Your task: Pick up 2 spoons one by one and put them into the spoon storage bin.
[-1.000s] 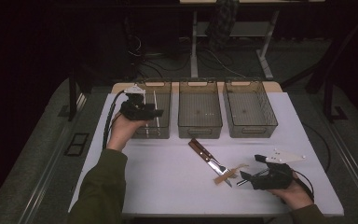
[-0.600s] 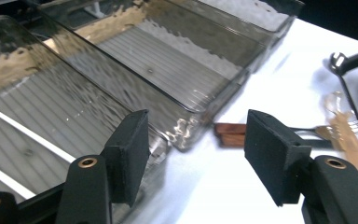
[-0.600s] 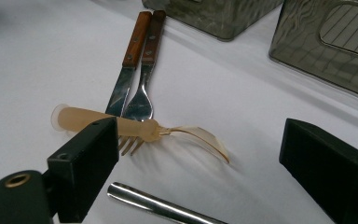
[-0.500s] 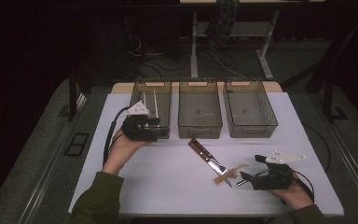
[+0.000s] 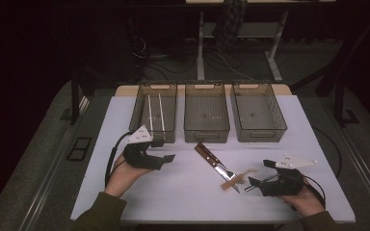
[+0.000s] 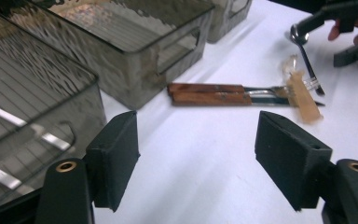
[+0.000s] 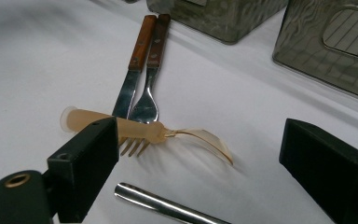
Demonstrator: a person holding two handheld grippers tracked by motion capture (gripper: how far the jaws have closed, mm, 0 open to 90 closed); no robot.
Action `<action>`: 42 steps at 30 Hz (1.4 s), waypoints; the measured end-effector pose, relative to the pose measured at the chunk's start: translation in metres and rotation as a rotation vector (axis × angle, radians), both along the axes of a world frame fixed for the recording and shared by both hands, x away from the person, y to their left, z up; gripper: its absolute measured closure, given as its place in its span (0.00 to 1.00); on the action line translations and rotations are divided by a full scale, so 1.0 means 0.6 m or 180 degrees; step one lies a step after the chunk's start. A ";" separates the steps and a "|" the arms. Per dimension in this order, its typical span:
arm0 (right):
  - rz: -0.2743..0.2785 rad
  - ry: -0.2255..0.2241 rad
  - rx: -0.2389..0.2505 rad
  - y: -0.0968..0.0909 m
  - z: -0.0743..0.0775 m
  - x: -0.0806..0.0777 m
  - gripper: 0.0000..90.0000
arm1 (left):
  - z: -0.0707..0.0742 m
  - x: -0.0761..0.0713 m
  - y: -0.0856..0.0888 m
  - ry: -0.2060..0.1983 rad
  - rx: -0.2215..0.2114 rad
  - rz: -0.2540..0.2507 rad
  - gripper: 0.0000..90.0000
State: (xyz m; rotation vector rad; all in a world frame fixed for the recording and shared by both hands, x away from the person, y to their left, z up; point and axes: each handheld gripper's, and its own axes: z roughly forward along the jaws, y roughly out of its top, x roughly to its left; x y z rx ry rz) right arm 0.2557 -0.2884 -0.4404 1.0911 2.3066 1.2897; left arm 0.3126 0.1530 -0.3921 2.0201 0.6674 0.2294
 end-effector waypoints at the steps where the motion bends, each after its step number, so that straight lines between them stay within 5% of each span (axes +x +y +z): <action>1: 0.0010 0.0009 -0.0001 0.000 0.000 0.000 0.13 | -0.002 -0.004 0.001 -0.0004 0.0003 -0.0014 0.31; 15: 0.0010 0.0119 -0.0053 -0.010 0.018 0.001 0.17 | -0.046 -0.052 0.001 0.0050 0.0030 -0.0144 0.16; 25: -0.0233 0.0225 -0.0047 -0.046 0.032 0.011 0.48 | -0.052 -0.054 -0.003 0.0062 0.0099 -0.0226 0.14; 32: -0.0474 0.0332 -0.0325 -0.068 0.027 0.027 0.76 | -0.054 -0.053 -0.007 0.0081 0.0117 -0.0221 0.04; 38: -0.0543 0.0495 -0.0410 -0.097 0.021 0.049 0.98 | -0.057 -0.053 -0.009 0.0106 0.0138 -0.0225 0.00; 42: -0.0577 0.0526 -0.0551 -0.100 0.019 0.068 0.99 | -0.058 -0.052 -0.009 0.0116 0.0144 -0.0231 0.00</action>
